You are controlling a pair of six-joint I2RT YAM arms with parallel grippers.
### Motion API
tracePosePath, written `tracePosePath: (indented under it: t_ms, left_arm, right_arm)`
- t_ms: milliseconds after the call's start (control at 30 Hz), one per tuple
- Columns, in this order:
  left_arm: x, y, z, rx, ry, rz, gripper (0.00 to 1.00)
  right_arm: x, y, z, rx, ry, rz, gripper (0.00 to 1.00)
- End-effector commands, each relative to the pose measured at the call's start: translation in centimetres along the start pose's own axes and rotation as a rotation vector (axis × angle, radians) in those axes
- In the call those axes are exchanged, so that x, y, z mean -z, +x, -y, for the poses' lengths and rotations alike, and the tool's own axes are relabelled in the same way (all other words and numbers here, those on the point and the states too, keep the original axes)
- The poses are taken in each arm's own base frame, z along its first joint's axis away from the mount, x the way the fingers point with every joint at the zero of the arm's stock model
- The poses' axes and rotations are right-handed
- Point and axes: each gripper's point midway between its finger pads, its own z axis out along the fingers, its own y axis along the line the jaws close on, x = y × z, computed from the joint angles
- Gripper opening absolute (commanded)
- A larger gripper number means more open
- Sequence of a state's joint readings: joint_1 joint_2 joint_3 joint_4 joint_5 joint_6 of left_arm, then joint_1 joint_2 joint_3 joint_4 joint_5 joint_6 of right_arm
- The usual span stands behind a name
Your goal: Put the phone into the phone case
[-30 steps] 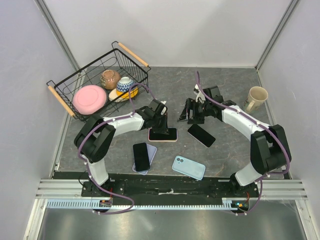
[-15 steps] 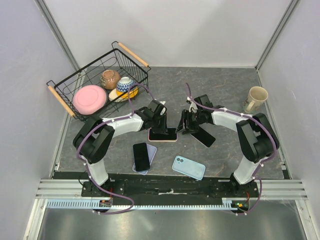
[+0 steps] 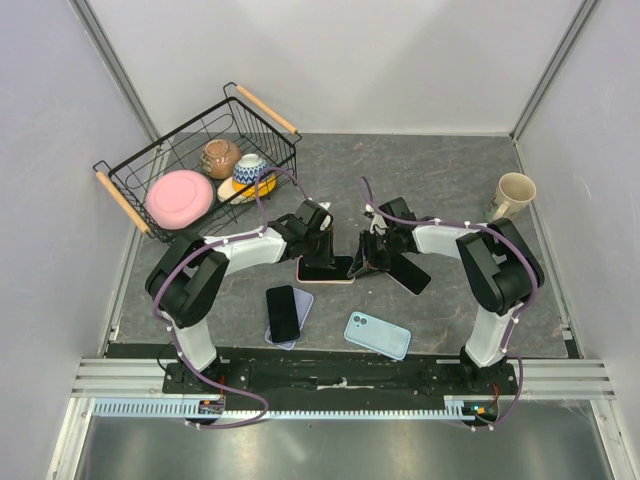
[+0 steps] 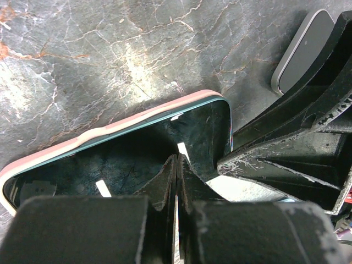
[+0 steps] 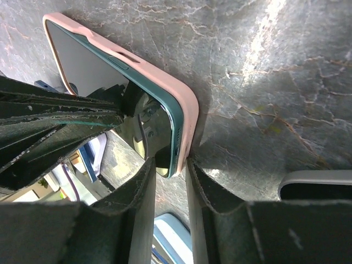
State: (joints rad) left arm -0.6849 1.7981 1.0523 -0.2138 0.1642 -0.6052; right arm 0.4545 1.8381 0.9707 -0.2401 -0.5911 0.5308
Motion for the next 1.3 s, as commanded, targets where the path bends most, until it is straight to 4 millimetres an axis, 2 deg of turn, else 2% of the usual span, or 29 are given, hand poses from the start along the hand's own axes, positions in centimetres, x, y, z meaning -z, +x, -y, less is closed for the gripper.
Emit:
tracePosePath:
  t_ms: [0,133,400,867,967,1067,1200,1267]
  left_arm:
    - [-0.5,5.1,-6.6,-0.017,-0.243,-0.144,0.02]
    - [-0.5,5.2,-6.5,-0.019,-0.242,-0.147,0.02]
    - [-0.2,4.7,-6.3,-0.028,-0.241,-0.133,0.02]
    - [0.6,3.6,-5.6,-0.041,-0.238,-0.100,0.02]
    - [0.8,3.6,-5.6,-0.041,-0.242,-0.101,0.02]
    - [1.1,3.4,-5.5,-0.043,-0.241,-0.091,0.02]
    - [1.3,3.3,-5.5,-0.045,-0.241,-0.085,0.02]
    - [1.4,3.2,-5.4,-0.044,-0.239,-0.083,0.02]
  right_arm:
    - [-1.7,2.2,3.3,-0.019,0.119,-0.060,0.31]
    - [-1.9,2.4,3.9,-0.007,0.157,-0.069,0.27]
    - [-2.1,3.1,6.5,0.023,0.304,-0.095,0.21]
    - [-0.6,2.1,7.5,0.291,0.671,-0.039,0.19]
    - [-0.5,1.8,6.6,0.312,0.664,-0.021,0.20]
    - [-0.2,0.9,4.7,0.313,0.607,0.020,0.22]
    - [0.8,-1.2,0.8,0.328,0.504,0.102,0.25]
    - [1.5,-1.8,-1.9,0.328,0.405,0.133,0.28]
